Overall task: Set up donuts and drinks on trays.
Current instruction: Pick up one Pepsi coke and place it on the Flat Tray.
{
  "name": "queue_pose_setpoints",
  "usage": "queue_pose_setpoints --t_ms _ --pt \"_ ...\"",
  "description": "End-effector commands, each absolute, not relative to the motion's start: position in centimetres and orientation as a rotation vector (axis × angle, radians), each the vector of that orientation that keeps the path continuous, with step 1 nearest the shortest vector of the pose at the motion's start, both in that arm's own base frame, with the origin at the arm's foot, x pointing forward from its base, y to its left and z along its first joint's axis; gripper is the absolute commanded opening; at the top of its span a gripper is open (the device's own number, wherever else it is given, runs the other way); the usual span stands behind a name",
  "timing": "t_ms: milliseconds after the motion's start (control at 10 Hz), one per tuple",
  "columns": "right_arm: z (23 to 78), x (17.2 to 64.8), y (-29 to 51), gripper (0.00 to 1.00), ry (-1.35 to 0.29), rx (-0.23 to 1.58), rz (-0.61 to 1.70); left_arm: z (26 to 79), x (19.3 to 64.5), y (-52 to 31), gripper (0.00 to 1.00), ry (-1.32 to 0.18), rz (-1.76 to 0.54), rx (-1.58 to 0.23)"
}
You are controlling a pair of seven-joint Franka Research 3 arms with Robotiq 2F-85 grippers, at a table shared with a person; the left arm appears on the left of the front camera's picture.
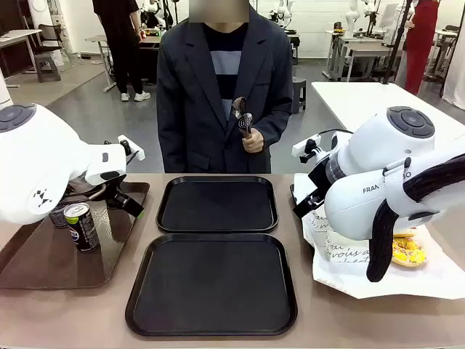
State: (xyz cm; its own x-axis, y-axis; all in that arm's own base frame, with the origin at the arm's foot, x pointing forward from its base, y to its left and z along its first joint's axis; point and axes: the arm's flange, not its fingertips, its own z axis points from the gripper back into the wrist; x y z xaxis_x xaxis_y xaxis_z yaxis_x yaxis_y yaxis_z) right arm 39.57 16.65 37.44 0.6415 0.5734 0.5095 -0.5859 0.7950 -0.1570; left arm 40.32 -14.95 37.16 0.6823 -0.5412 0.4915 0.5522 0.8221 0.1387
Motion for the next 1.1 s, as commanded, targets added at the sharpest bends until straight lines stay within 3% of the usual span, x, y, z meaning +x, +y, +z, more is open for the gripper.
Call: queue_pose_setpoints --t_ms 0,1000 --pt "37.44 39.57 16.65 1.0 -0.573 0.023 0.661 37.15 40.32 -14.95 1.0 -0.544 -0.613 -0.021" --pt "37.44 39.57 16.65 1.0 -0.573 0.023 0.661 37.15 40.32 -14.95 1.0 -0.544 -0.613 -0.021"
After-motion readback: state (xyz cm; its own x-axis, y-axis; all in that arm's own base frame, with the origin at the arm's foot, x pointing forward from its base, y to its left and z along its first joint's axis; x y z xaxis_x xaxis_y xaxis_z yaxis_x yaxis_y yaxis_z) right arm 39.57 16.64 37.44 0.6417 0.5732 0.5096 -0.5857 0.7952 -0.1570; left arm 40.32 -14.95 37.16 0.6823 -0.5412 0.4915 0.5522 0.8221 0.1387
